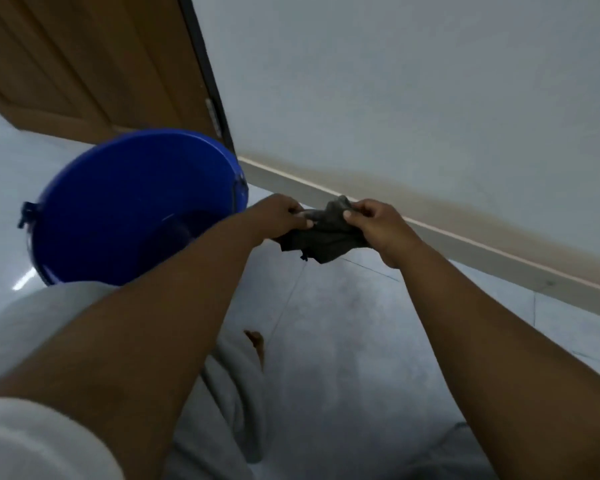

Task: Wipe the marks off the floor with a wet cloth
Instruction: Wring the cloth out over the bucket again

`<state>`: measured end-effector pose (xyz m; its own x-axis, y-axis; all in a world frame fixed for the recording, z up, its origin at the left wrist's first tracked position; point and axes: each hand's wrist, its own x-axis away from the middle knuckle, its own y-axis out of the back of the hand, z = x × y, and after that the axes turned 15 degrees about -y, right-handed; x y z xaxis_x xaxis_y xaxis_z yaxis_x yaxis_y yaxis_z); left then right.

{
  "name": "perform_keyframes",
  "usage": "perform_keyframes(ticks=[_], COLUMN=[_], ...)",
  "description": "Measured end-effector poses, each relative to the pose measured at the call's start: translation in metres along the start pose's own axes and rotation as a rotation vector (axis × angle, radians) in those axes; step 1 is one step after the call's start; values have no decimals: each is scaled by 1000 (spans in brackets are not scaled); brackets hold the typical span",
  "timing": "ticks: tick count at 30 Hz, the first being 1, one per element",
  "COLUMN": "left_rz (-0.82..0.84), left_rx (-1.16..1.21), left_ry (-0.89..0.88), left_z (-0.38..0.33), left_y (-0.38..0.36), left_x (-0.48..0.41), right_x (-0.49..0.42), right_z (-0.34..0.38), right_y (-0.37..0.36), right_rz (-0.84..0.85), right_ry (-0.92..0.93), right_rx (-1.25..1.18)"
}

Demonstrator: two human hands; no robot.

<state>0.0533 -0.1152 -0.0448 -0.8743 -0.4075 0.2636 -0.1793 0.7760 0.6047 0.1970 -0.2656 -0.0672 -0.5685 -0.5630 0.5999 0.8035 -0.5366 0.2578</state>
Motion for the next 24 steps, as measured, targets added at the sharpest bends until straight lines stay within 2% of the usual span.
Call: perform_keyframes(ticks=[5, 8, 12, 14, 17, 20, 24], left_rz=[-239, -332, -370, -360, -251, -131, -52], left_rx=[454, 564, 489, 441, 282, 140, 75], left_ry=[132, 194, 307, 339, 324, 294, 288], left_z=[-9, 8, 42, 56, 66, 69, 72], left_y=[104, 141, 152, 148, 141, 137, 135], left_x=[16, 27, 38, 38, 30, 26, 24], right_x=[5, 4, -9, -17, -27, -30, -32], right_z=[88, 119, 127, 122, 113, 105, 98], right_y=[-39, -73, -116, -129, -133, -131, -133], right_rz=[-18, -20, 2, -58, -132, -85, -76], right_ry=[36, 24, -67, -101, -109, -123, -75], right_rx=[-108, -98, -21, 56, 162, 209, 266])
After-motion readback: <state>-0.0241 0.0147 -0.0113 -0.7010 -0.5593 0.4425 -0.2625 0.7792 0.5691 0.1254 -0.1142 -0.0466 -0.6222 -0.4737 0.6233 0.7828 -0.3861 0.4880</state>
